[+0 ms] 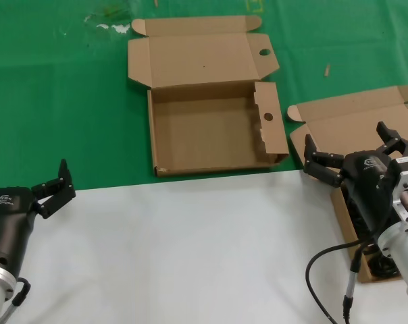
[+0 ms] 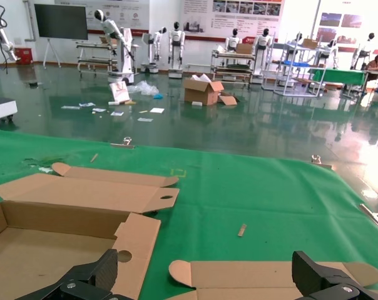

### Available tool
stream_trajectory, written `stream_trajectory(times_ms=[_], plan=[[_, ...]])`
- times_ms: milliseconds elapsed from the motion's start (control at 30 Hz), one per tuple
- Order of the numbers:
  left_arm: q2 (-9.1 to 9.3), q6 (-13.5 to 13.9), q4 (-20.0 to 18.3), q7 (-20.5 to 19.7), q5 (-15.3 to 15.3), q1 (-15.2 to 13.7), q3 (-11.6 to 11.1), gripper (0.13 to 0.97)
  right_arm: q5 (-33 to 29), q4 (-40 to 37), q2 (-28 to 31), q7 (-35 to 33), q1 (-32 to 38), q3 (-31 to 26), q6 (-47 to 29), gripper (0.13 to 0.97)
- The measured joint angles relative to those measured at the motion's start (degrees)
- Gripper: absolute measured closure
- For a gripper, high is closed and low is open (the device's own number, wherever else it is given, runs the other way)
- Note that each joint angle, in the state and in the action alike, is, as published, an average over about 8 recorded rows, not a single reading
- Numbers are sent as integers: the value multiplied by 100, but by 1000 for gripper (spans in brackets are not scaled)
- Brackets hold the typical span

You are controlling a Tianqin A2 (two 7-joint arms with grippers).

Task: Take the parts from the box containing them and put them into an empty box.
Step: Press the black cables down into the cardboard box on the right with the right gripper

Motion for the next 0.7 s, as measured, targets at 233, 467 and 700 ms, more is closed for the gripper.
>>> stream_trajectory(times_ms=[233, 467, 700], plan=[[0, 0, 0, 0, 0, 0, 0, 161, 0, -10, 0, 0, 5, 8, 2, 129], [0, 0, 0, 0, 0, 0, 0, 229, -4, -129, 1, -13, 58, 120, 18, 129], [0, 0, 0, 0, 0, 0, 0, 330, 56, -85, 167, 6, 22, 60, 76, 129]])
